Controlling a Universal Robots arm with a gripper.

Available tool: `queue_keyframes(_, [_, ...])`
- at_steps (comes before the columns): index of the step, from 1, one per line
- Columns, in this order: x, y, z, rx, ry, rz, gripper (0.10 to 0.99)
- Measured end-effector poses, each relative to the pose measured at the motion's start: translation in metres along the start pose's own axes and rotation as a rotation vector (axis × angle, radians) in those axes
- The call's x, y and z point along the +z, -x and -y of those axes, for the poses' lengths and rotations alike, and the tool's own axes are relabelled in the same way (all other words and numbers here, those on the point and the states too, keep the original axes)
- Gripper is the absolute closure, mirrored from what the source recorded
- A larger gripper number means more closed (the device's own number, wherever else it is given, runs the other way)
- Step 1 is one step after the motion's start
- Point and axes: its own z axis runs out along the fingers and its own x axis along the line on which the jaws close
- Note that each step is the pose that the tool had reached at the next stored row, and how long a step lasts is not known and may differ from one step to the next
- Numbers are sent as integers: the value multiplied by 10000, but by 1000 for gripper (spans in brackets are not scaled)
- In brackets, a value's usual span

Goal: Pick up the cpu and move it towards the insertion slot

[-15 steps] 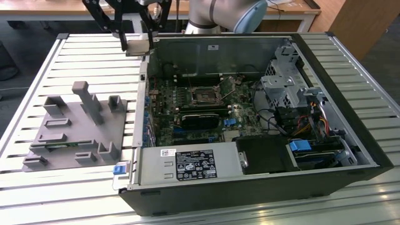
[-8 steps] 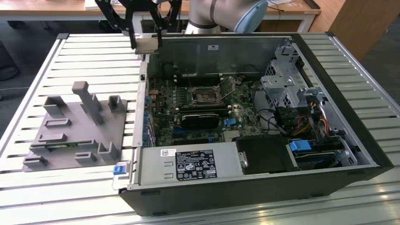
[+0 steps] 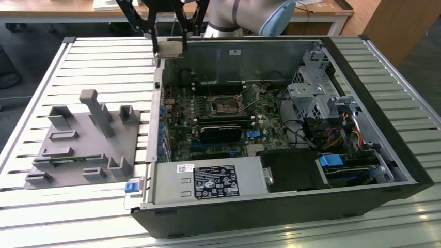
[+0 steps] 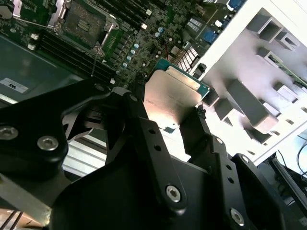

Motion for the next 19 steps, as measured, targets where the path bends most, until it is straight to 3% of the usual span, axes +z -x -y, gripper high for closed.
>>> queue_keyframes(19, [-2,301,-1,-2,0,0,545])
